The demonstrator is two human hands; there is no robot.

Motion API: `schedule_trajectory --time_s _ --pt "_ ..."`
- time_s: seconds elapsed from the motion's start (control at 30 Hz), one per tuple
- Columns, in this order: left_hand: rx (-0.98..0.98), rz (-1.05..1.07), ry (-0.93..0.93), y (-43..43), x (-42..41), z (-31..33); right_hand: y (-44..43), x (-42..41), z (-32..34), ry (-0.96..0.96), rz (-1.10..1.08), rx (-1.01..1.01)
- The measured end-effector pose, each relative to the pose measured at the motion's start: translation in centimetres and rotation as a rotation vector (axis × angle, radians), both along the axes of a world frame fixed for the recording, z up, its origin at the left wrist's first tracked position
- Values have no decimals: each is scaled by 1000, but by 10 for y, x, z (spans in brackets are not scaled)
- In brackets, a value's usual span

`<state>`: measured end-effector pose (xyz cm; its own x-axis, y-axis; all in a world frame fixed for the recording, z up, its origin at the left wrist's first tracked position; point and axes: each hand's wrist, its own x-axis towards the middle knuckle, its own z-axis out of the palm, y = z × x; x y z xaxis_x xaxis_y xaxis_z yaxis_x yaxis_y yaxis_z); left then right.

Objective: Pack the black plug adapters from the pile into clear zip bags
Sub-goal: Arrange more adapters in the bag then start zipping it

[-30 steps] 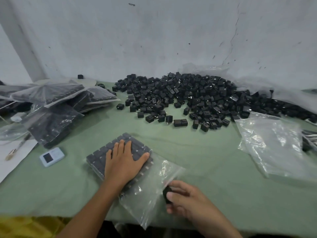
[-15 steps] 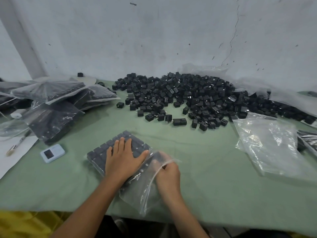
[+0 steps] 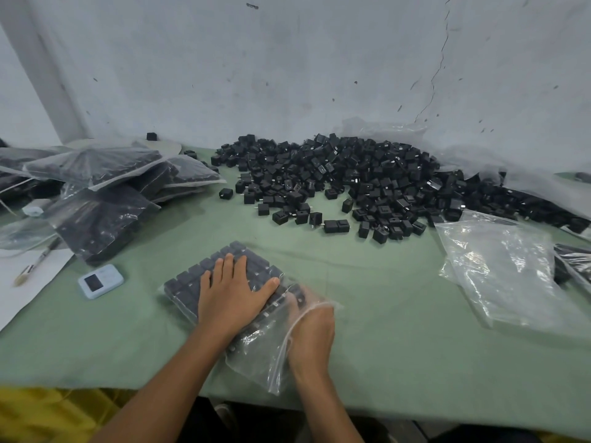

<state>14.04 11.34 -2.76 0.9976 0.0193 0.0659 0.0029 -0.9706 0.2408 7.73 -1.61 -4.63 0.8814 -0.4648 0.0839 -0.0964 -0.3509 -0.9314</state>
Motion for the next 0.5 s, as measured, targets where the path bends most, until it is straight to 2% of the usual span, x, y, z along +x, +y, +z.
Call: schedule_trajectory --time_s 0.1,0.17,0.33,0.5 --pt "5 2 -1 0 1 0 -3 6 -4 115 9 -27" --pt "8 2 -8 0 0 -1 -6 5 -5 108 67 -148" --pt "3 5 -7 0 0 0 -9 -4 -6 -54 94 -298" --pt "-7 3 -15 1 0 0 -11 -5 -9 -53 198 -300"
